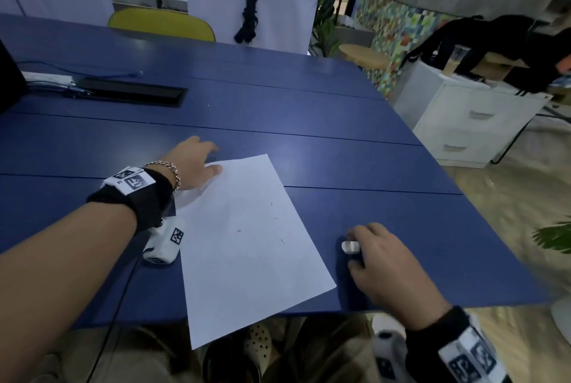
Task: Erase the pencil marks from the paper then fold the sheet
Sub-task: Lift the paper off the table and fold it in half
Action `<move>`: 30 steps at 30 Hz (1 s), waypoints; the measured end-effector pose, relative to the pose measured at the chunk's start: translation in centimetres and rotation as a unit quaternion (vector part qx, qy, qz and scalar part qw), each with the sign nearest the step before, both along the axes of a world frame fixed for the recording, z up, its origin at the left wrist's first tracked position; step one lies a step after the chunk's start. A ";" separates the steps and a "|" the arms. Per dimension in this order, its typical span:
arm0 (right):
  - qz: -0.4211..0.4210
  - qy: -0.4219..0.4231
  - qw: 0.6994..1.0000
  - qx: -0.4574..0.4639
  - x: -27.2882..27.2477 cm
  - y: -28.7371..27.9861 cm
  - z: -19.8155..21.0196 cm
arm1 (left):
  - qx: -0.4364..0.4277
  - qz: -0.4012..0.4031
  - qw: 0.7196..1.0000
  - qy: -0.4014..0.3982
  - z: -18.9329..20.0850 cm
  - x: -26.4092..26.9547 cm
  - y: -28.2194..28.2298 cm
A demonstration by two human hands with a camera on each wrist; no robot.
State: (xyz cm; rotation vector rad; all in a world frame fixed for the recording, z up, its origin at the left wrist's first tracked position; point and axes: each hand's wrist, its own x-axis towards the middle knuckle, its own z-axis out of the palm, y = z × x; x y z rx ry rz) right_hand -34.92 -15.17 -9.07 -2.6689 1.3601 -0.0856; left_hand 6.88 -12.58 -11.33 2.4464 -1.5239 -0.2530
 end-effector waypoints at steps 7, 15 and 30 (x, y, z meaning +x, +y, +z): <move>0.188 -0.062 0.979 0.046 2.1 8.4 -2.5 | 0.030 0.008 0.999 0.009 -0.1 0.3 0.1; 0.184 -0.085 0.979 0.002 3.1 9.3 -4.1 | 0.045 0.009 0.999 0.000 -0.1 -0.2 -0.3; 0.168 -0.186 0.963 -0.096 3.5 9.7 -6.4 | -0.043 -0.014 0.998 0.033 1.1 -0.3 0.4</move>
